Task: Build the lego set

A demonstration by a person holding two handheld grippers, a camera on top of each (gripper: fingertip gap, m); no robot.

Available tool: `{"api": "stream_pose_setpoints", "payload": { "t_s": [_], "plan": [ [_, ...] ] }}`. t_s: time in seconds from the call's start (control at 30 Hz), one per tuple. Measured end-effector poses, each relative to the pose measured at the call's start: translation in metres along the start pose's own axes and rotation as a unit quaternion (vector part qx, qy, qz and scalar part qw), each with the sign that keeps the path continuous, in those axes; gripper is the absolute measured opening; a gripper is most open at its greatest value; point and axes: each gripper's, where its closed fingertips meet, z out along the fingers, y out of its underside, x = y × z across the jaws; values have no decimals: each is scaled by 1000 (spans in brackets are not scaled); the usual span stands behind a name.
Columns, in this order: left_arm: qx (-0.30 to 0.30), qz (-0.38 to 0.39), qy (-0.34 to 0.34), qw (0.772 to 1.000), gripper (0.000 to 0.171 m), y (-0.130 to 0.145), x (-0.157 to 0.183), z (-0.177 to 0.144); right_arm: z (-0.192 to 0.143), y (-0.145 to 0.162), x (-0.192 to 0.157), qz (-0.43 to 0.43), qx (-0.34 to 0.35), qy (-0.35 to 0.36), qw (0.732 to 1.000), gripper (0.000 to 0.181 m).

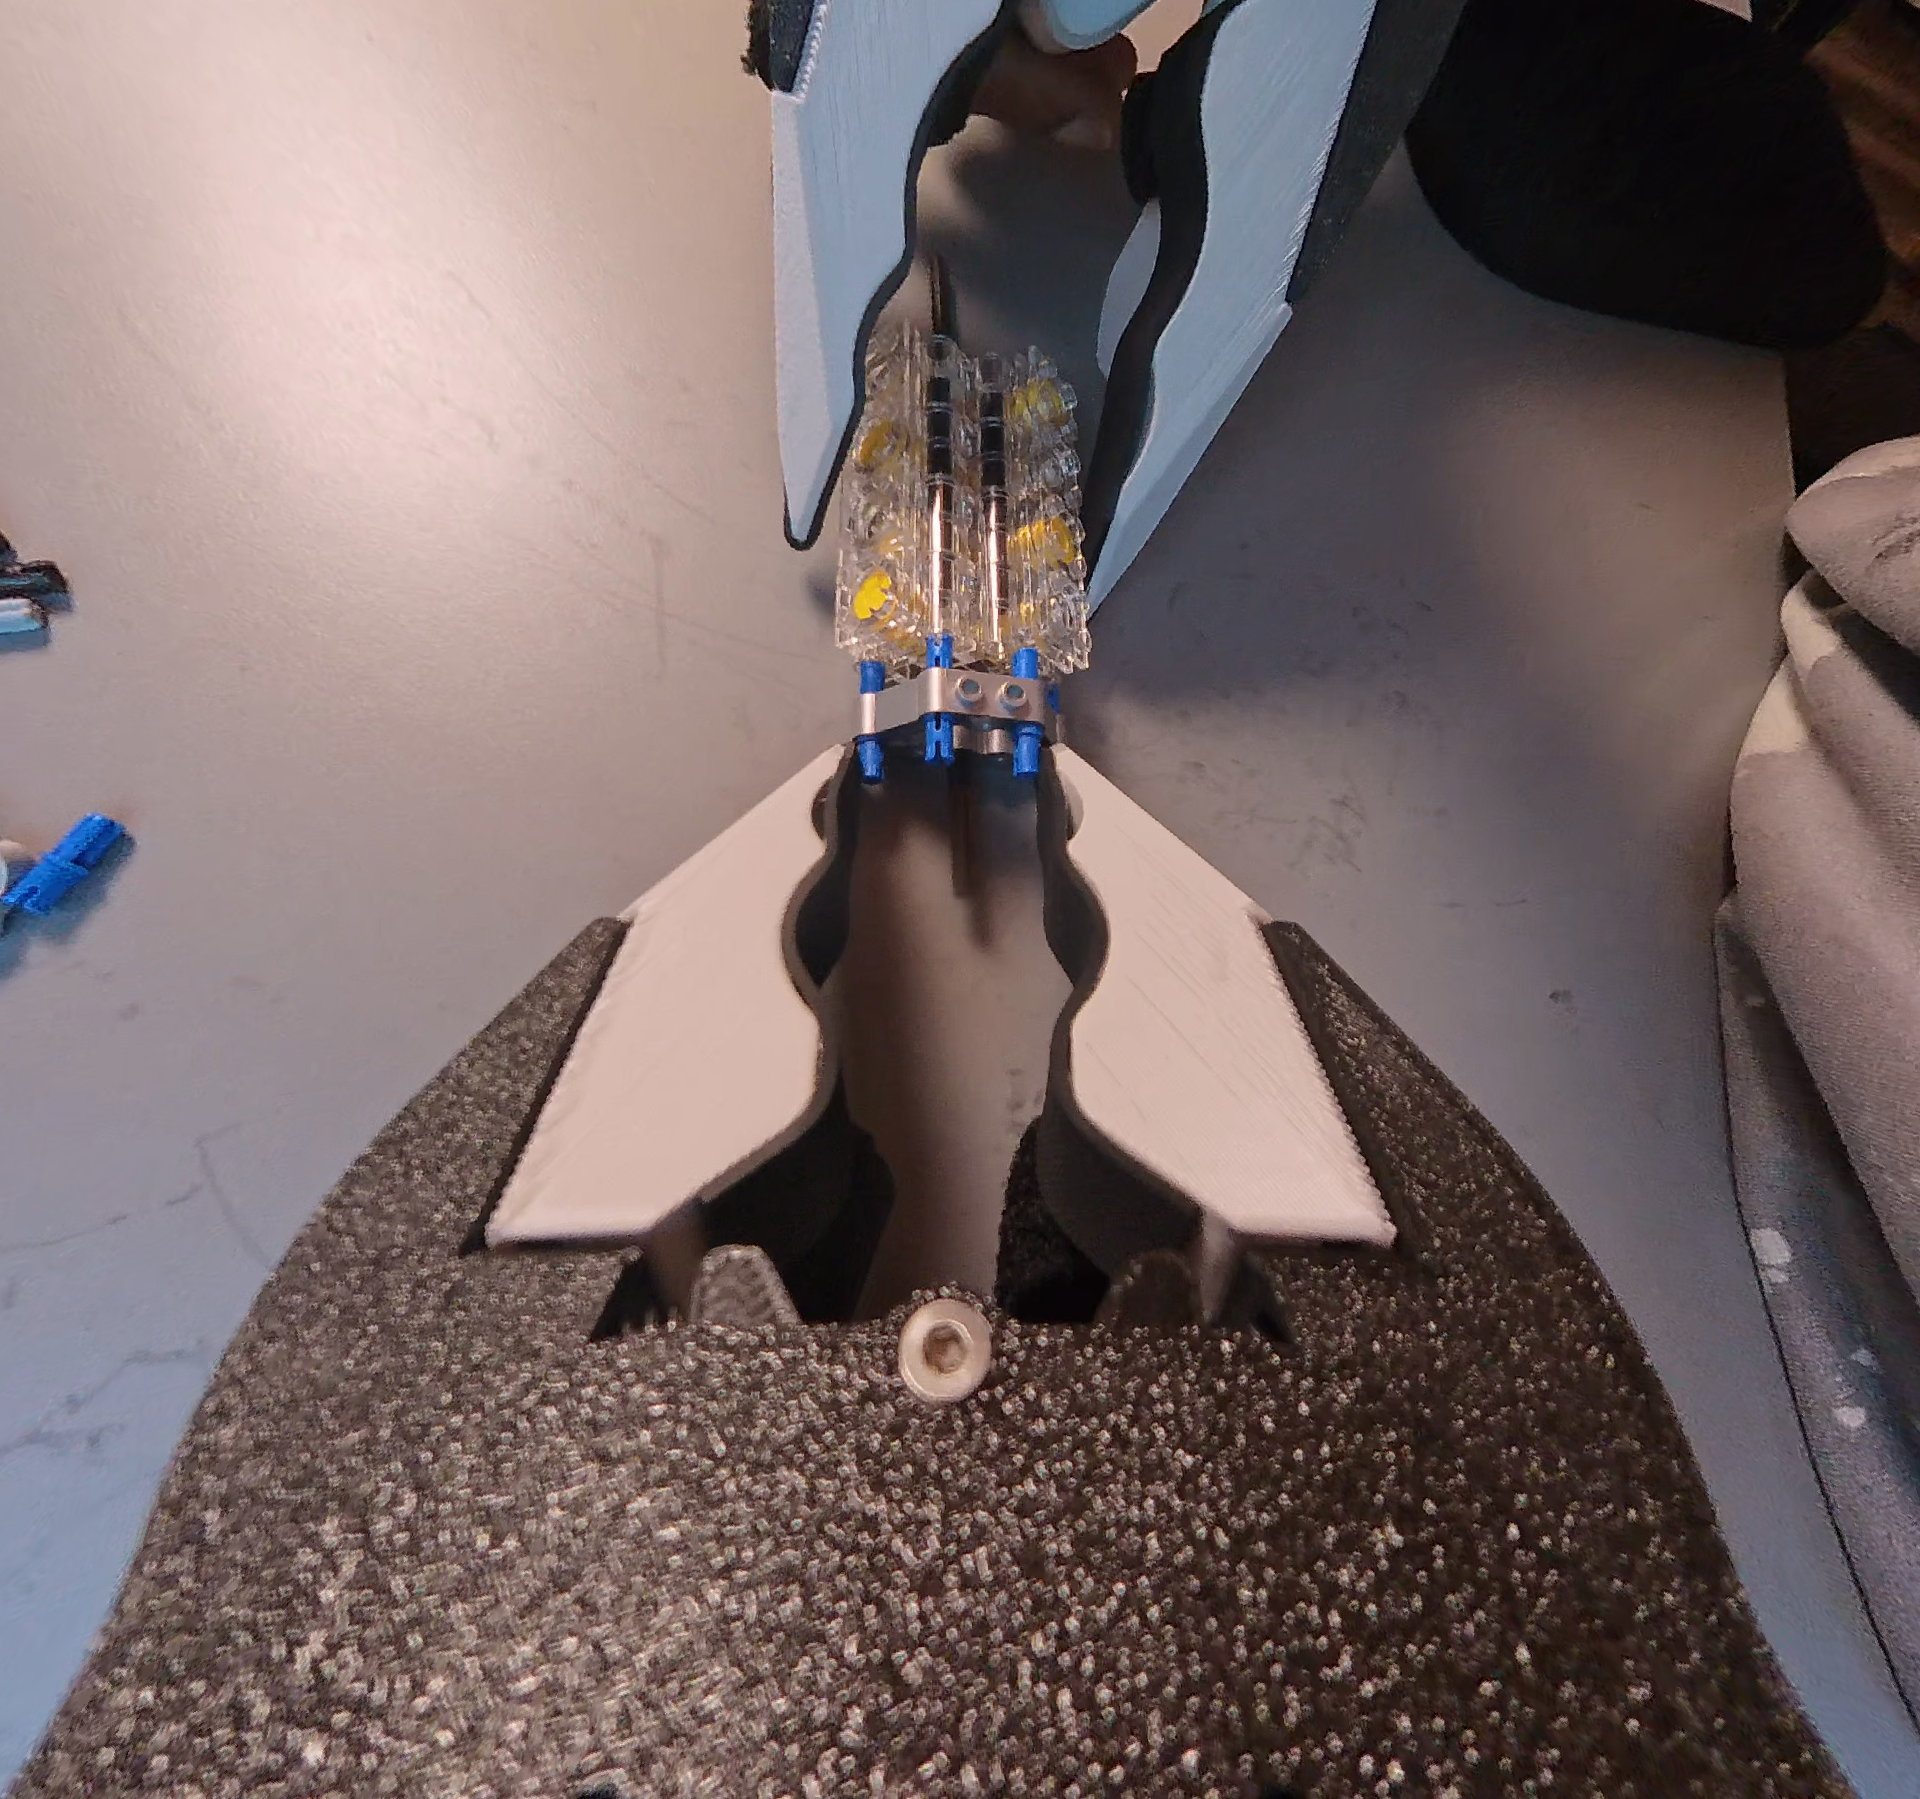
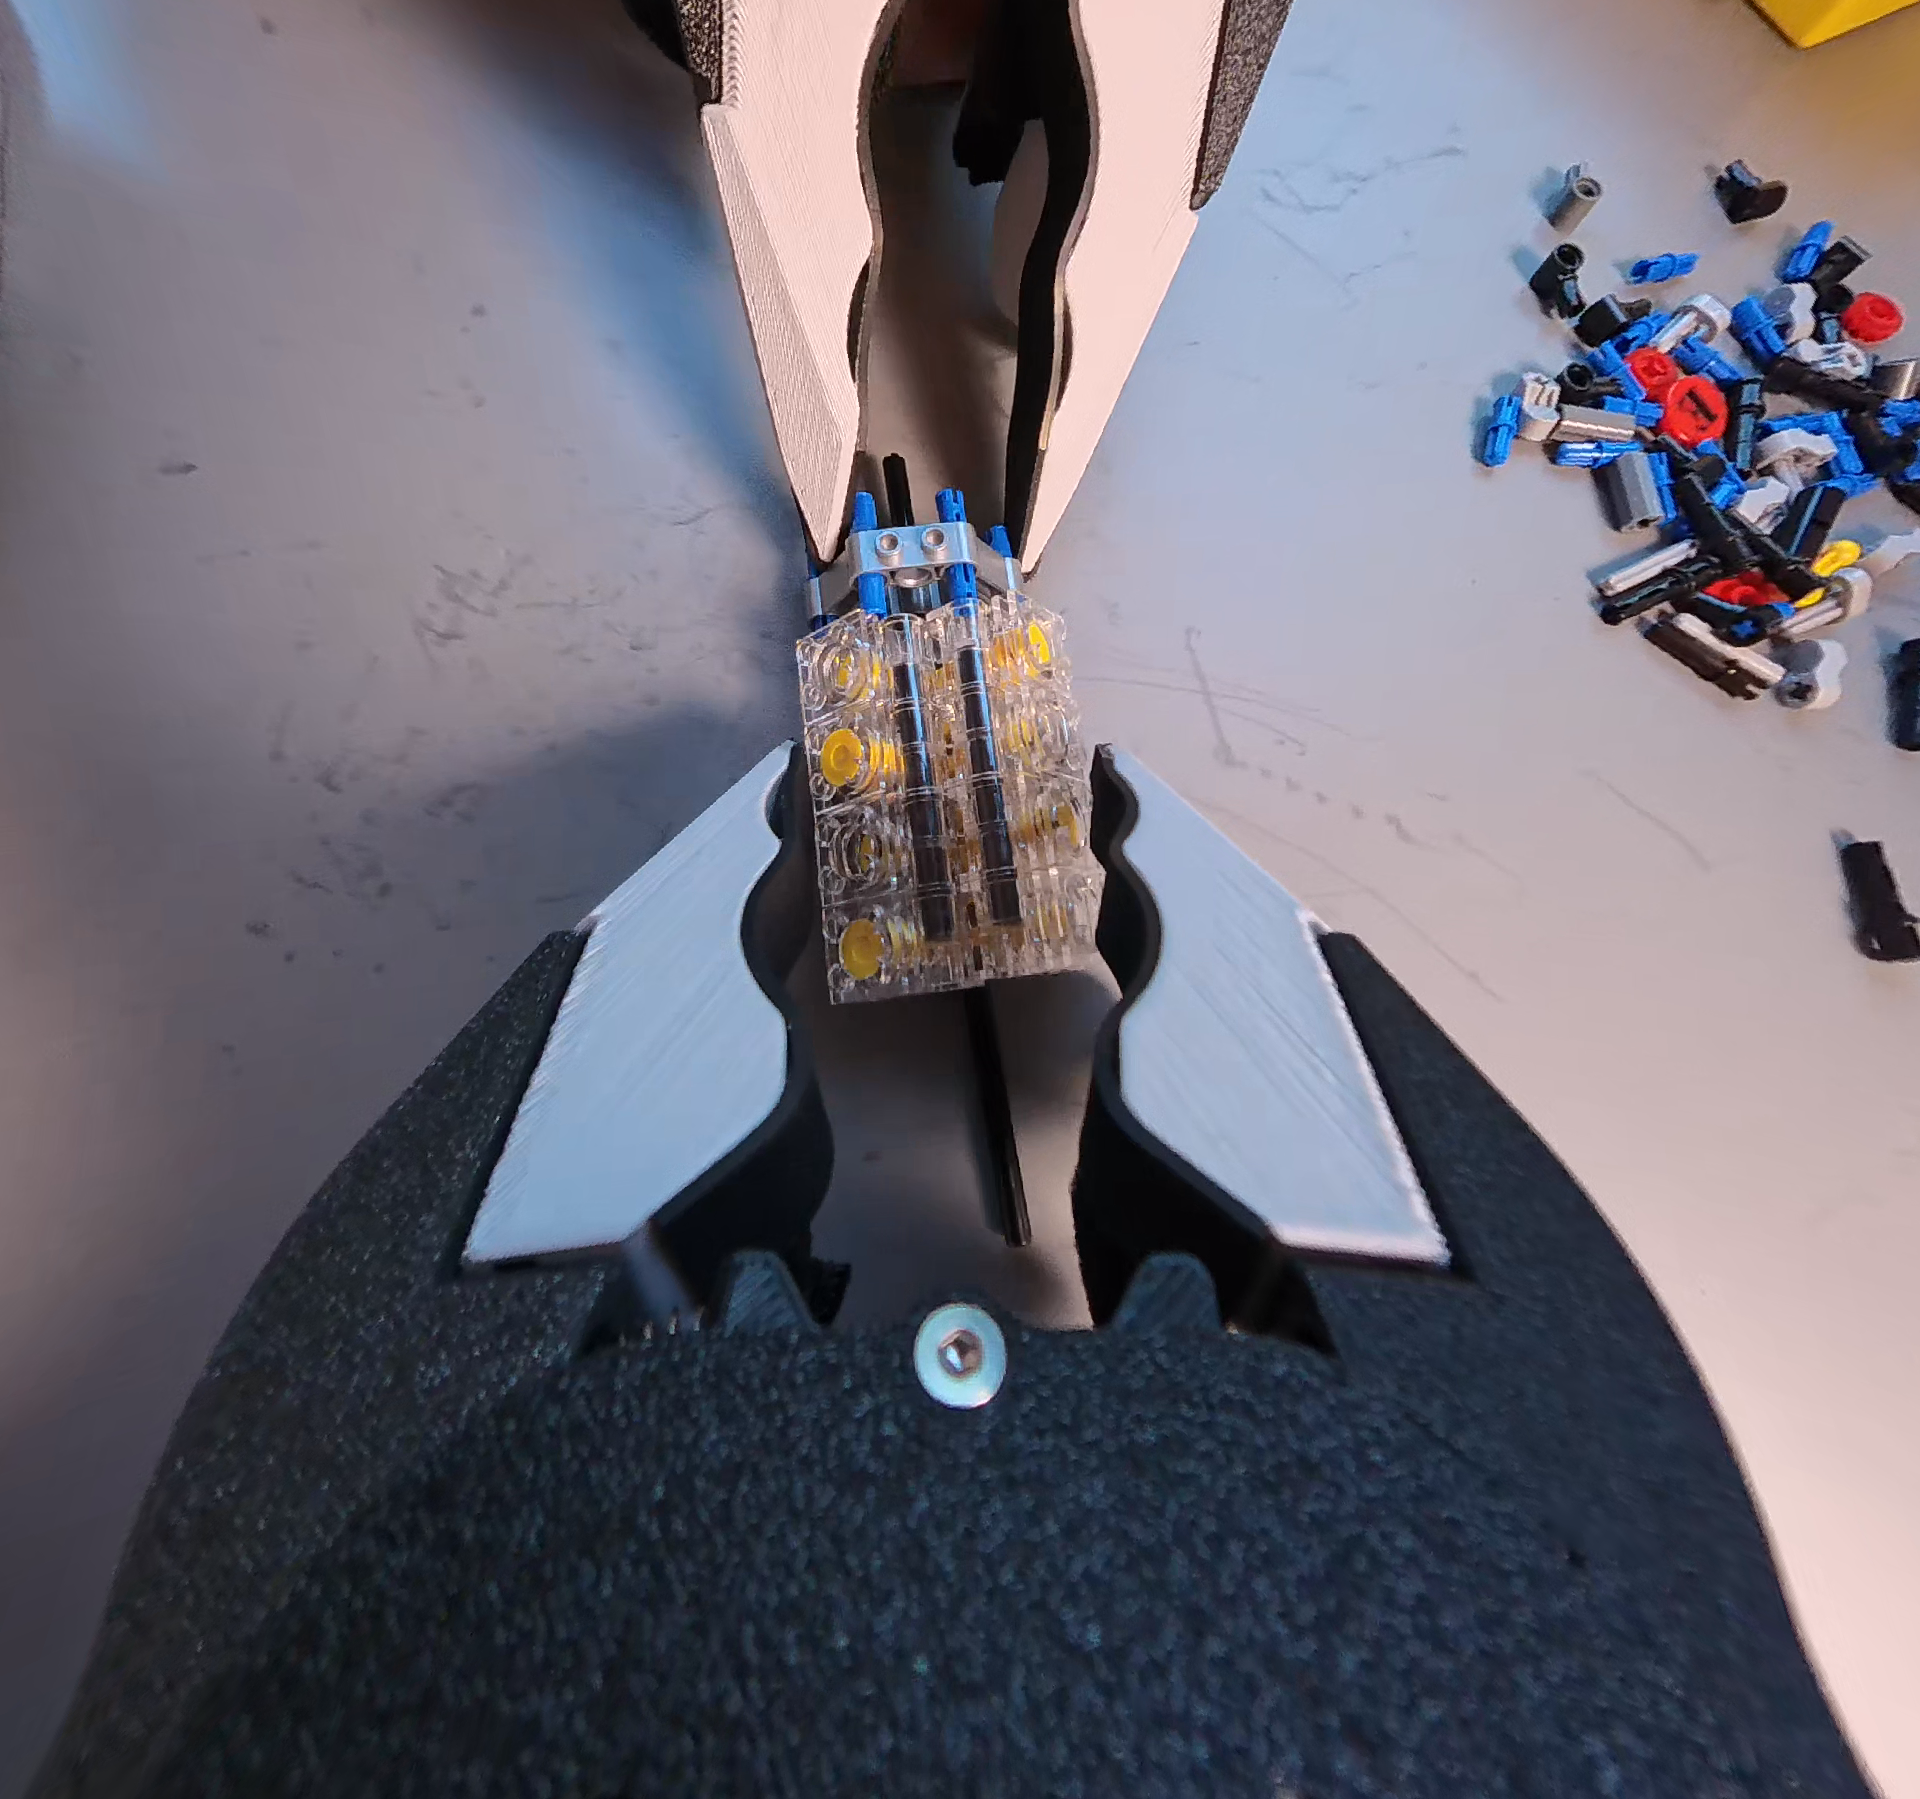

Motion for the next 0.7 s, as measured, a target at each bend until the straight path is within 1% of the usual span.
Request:
{"api": "stream_pose_setpoints", "payload": {
  "t_s": [0.27, 0.4, 0.5, 0.53, 0.6, 0.7],
  "plan": [
    [-5, -6, 7, 1000, 30, 0, 0, 0, 1, -1, -1, 8, -7, -8, 1000, 49],
    [-3, -12, 9, 1000, 29, -2, 1, 1, 2, -1, -2, 6, -21, -11, 1000, 49],
    [-9, 1, 15, 1000, 30, -6, 8, 7, 11, -11, -13, 6, -9, -33, 999, 51],
    [-17, 6, 9, 1000, 30, -6, 7, 8, 14, -13, -13, -6, -18, -26, 999, 50],
    [-15, 1, 5, 1000, 30, -7, 3, 7, 15, -12, -9, -10, -40, -21, 999, 50],
    [-11, -1, 10, 1000, 31, -7, 3, 7, 15, -12, -8, -6, -38, -30, 999, 50]
  ]
}}
